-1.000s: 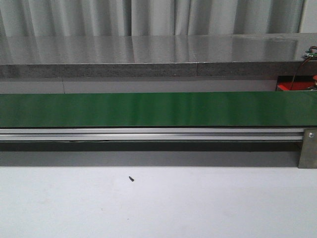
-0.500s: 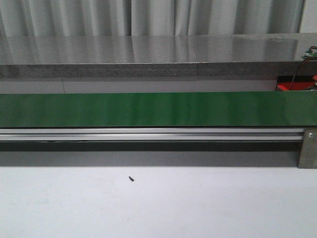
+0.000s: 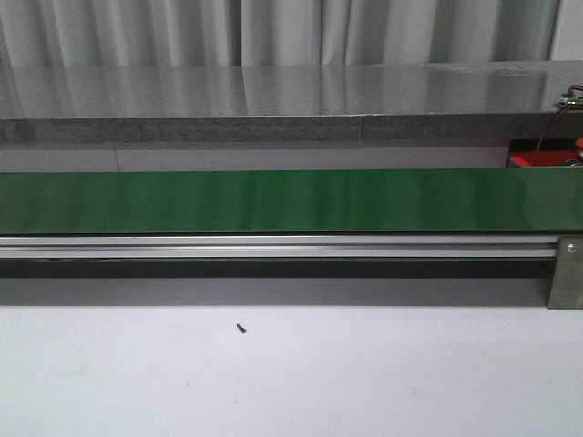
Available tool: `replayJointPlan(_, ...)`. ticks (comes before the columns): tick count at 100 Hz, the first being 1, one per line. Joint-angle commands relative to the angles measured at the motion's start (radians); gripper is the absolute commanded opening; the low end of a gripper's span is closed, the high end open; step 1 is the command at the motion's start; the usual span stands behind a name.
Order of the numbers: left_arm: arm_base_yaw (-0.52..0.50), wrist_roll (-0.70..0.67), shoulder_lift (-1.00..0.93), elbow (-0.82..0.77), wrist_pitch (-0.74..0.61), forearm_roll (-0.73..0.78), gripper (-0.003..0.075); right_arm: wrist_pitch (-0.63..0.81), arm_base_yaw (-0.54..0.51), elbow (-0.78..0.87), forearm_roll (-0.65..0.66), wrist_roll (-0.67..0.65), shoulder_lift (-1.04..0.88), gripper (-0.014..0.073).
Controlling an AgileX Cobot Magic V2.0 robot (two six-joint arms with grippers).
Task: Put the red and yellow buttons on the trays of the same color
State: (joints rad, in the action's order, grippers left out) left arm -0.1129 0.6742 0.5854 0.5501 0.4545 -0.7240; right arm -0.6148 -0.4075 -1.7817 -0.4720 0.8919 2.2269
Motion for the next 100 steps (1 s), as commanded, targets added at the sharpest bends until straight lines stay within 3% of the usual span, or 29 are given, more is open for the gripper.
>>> replayJointPlan(1,-0.003,-0.001,0.003,0.03,-0.053,-0.033,-0.002,0.031,-0.007,-0.032,-0.016,0.005,-0.08,0.0313)
replayJointPlan(9,-0.003,-0.001,0.003,0.03,-0.053,-0.033,-0.002,0.039,-0.007,-0.032,-0.016,0.005,-0.094,0.0451)
replayJointPlan(16,-0.003,-0.001,0.003,0.03,-0.053,-0.033,-0.002,0.043,-0.007,-0.033,-0.016,0.005,-0.107,0.0495)
replayJointPlan(51,-0.003,-0.001,0.003,0.03,-0.051,-0.033,-0.002,0.01,-0.007,-0.033,-0.028,0.0,-0.237,0.0488)
replayJointPlan(100,-0.003,-0.001,0.003,0.03,-0.051,-0.033,-0.002,-0.242,0.085,-0.024,-0.098,-0.145,-0.582,0.0488)
